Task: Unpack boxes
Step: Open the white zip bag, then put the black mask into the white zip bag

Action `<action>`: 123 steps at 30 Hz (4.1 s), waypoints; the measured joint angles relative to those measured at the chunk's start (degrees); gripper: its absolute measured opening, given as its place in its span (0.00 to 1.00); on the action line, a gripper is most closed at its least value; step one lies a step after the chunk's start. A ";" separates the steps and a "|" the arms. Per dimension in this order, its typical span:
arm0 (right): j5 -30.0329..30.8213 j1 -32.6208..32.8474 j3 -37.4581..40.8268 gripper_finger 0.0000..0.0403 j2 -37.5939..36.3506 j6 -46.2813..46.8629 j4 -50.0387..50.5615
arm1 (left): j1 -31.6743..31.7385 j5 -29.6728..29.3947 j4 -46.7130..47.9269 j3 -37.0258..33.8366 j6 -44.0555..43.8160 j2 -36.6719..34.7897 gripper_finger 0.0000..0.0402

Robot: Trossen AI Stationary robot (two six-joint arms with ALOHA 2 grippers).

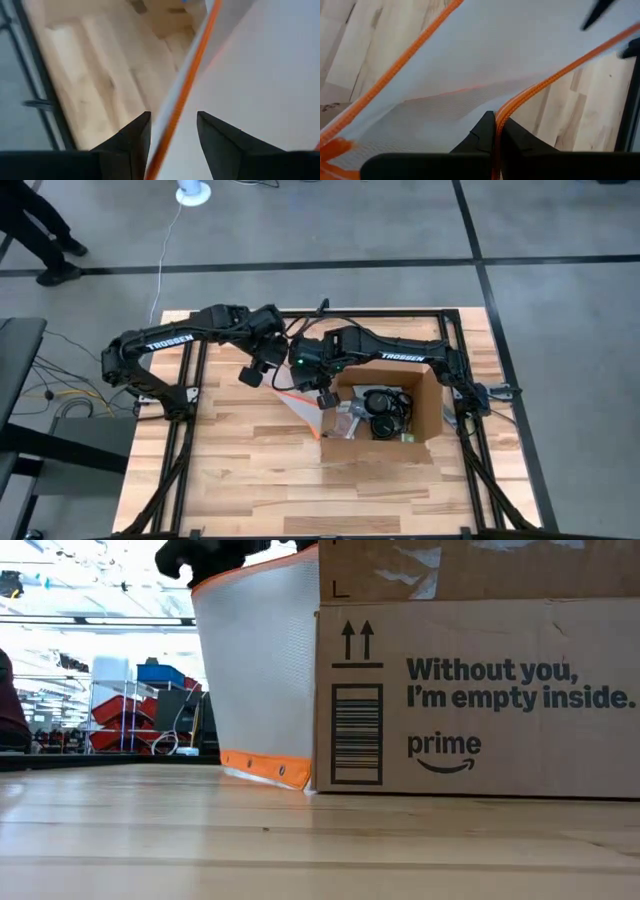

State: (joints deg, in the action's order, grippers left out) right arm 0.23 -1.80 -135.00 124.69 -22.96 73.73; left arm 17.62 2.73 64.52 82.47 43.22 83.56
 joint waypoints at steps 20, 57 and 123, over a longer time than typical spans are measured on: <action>0.12 -0.55 0.00 0.00 -2.22 3.44 1.18 | -2.72 -10.90 -1.89 -1.35 -33.29 -5.17 0.00; 8.26 3.35 25.31 0.42 -24.63 27.87 12.50 | -6.98 -19.94 9.06 -4.85 -42.24 -12.63 0.00; 3.06 2.58 75.51 0.00 -31.42 22.72 -26.69 | -7.20 -13.74 8.01 -4.74 -36.37 -12.21 0.00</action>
State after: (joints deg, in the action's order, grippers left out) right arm 3.29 0.78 -59.49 93.27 -0.24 47.05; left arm 10.41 -11.01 72.53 77.73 6.85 71.35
